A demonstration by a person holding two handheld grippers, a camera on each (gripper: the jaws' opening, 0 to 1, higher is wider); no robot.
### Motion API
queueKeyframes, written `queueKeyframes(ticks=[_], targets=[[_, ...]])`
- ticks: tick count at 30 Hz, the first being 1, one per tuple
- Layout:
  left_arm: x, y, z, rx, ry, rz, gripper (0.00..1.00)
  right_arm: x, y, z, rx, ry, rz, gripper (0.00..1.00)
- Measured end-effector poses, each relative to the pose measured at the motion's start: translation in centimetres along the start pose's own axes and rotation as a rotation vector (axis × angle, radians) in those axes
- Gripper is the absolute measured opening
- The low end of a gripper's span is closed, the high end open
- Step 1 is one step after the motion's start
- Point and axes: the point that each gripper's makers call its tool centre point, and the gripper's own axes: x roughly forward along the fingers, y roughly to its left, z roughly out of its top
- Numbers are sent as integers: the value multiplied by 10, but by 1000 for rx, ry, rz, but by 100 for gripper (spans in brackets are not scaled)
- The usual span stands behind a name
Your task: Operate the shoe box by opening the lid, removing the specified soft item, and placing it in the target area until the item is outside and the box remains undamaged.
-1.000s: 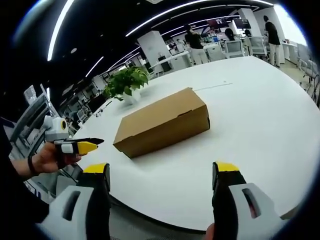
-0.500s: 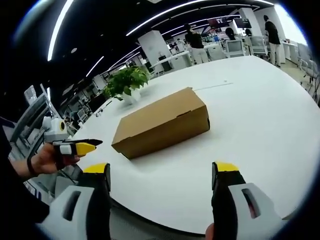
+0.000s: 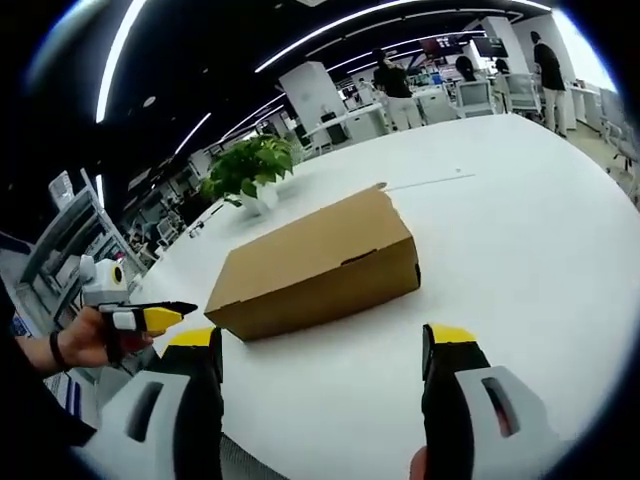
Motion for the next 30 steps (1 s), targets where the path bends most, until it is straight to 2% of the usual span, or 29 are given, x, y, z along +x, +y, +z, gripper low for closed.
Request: queueKeyframes(ticks=[2, 7, 13, 21, 23, 26, 30], targets=[[4, 5, -2, 7, 7, 21, 69, 10, -8, 6, -13, 9, -11, 79], [14, 12, -1, -37, -2, 35, 69, 33, -21, 19, -5, 11, -12, 78], [27, 17, -2, -50, 8, 50, 67, 58, -39, 31, 19, 8, -16, 78], [43, 24, 1, -86, 13, 55, 66, 82, -56, 37, 32, 38, -22, 75], [46, 23, 2, -85, 15, 53, 63, 84, -53, 37, 34, 46, -20, 73], [50, 23, 1, -79, 23, 51, 60, 87, -47, 30, -28, 92, -12, 70], [53, 21, 0, -84, 29, 51, 60, 92, -46, 25, -22, 105, -13, 68]])
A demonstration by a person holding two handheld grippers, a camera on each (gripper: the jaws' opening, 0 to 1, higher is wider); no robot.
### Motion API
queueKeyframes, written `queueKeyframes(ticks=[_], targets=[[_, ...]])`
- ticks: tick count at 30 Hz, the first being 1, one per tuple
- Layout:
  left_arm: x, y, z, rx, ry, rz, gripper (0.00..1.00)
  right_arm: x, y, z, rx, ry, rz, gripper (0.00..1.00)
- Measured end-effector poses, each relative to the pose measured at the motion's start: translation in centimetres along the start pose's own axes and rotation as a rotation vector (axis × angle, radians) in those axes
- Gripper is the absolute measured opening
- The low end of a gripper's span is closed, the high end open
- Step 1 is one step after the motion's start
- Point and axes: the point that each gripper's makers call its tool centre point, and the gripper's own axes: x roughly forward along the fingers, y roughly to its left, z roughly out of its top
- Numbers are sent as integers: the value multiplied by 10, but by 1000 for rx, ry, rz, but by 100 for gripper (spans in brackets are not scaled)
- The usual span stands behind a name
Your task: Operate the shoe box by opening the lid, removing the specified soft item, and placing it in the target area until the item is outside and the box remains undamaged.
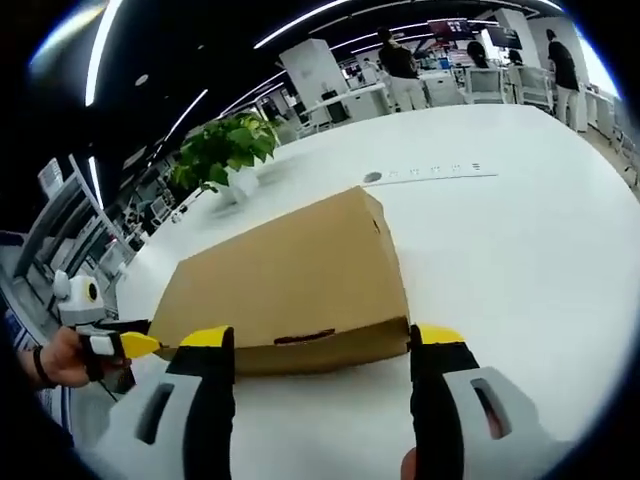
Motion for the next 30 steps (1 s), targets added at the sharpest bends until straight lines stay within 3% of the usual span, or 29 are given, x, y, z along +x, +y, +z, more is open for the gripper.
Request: queueKeyframes(ticks=[5, 15, 22, 30], targets=[[-1, 0, 0, -13, 3, -9, 61, 3, -8, -4, -42, 2, -52, 62], [-4, 4, 1, -35, -6, -11, 58, 3, -2, -3, -7, -68, -88, 64], [-17, 17, 2, -26, -10, -2, 55, 3, 18, -14, 1, -84, -90, 63], [-47, 38, -6, -34, -15, 7, 55, 3, 51, -31, -11, -62, -60, 61]])
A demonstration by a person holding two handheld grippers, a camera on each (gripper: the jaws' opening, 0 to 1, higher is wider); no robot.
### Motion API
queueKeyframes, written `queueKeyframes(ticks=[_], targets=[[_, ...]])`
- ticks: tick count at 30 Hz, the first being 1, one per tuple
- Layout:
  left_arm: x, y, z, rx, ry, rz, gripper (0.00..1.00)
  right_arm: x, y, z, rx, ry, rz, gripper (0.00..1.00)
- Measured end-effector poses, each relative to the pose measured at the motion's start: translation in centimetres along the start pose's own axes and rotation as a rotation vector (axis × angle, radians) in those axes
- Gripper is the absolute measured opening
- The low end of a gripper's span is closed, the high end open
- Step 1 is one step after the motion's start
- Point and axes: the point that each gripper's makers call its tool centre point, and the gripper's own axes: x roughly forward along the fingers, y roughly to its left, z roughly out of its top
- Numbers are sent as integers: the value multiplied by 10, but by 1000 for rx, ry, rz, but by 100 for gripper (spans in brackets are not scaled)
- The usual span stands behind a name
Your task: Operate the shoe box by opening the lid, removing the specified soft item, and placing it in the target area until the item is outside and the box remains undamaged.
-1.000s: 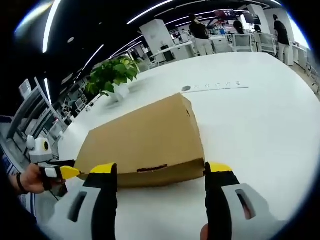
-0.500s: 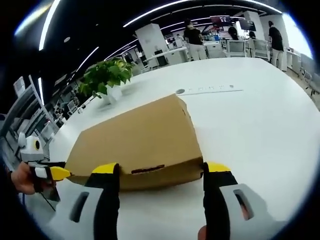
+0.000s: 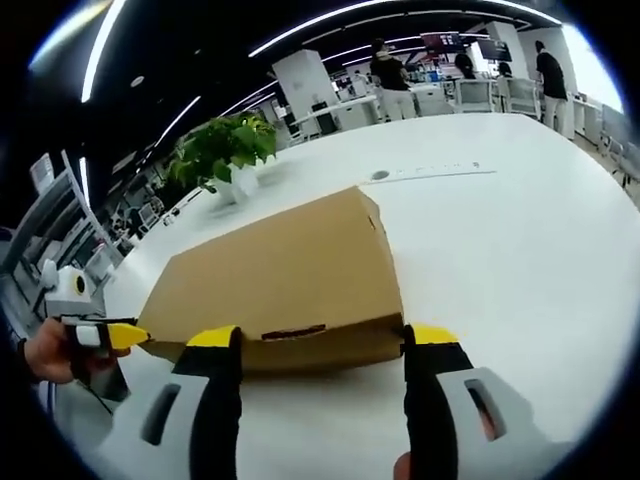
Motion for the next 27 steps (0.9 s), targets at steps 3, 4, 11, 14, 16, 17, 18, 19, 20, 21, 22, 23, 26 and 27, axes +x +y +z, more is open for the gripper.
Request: queueKeyframes(ticks=[3, 4, 11, 14, 16, 17, 18, 19, 20, 21, 22, 23, 26, 27], targets=[[-11, 7, -4, -4, -1, 11, 55, -2, 11, -8, -5, 9, 9, 61], [-15, 8, -6, -6, 0, 12, 55, -4, 15, -11, -6, 12, 12, 61], [-36, 15, -17, -18, -6, 27, 55, -13, 34, -25, -10, 33, 15, 61], [-40, 15, -20, -20, -14, 28, 55, -15, 36, -28, -13, 25, 25, 61], [-40, 16, -21, -23, -22, 30, 56, -16, 38, -30, -38, 25, 52, 62], [-40, 16, -21, -21, -23, 31, 56, -17, 42, -33, -100, 43, 81, 66], [-40, 16, -21, -17, -23, 31, 56, -17, 46, -35, -131, 55, 104, 69], [-40, 15, -20, -15, -23, 29, 56, -19, 51, -37, -166, 67, 132, 73], [-40, 15, -20, -15, -23, 28, 56, -19, 53, -38, -179, 68, 144, 77], [-40, 15, -20, -13, -23, 25, 58, -20, 53, -39, -184, 69, 146, 78], [-40, 12, -22, 18, -17, 13, 59, -21, 52, -39, -193, 69, 146, 78], [-40, 10, -23, 49, -14, 4, 62, -22, 51, -40, -200, 69, 146, 76], [-41, 4, -29, 85, -11, -9, 68, -23, 44, -40, -212, 72, 135, 70], [-41, 4, -31, 104, 0, -6, 68, -23, 44, -40, -212, 71, 134, 69]])
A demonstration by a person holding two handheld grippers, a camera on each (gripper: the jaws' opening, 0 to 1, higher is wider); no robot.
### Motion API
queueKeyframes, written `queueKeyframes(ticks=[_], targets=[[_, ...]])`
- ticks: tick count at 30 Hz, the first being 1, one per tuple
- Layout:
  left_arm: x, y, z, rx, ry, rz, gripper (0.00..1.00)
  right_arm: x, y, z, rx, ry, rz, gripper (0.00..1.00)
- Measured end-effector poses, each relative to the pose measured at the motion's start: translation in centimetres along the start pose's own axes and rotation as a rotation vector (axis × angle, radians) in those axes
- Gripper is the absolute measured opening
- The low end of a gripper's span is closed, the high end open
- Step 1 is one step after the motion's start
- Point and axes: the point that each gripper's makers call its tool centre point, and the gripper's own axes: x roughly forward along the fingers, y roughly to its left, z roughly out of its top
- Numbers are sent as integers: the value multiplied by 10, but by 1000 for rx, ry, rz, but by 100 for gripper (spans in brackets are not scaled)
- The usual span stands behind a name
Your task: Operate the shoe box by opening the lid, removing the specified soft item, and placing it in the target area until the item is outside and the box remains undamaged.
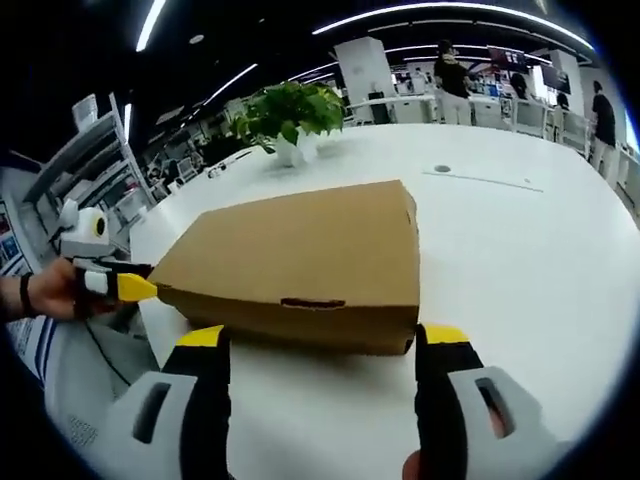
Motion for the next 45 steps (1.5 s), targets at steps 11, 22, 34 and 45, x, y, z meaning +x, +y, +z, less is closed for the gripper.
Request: queueKeyframes(ticks=[11, 22, 34, 45], targets=[[3, 18, -12, 108, 99, 133, 44, 2, -16, 3, -20, 5, -72, 51], [-6, 12, -5, 110, 64, 162, 44, -6, -19, 14, 7, -32, -101, 43], [-31, -3, 41, 140, -71, 203, 42, -21, -14, 55, -21, -125, -123, 38], [-39, -8, 66, 156, -112, 166, 43, -25, -12, 82, -6, -169, -128, 38]])
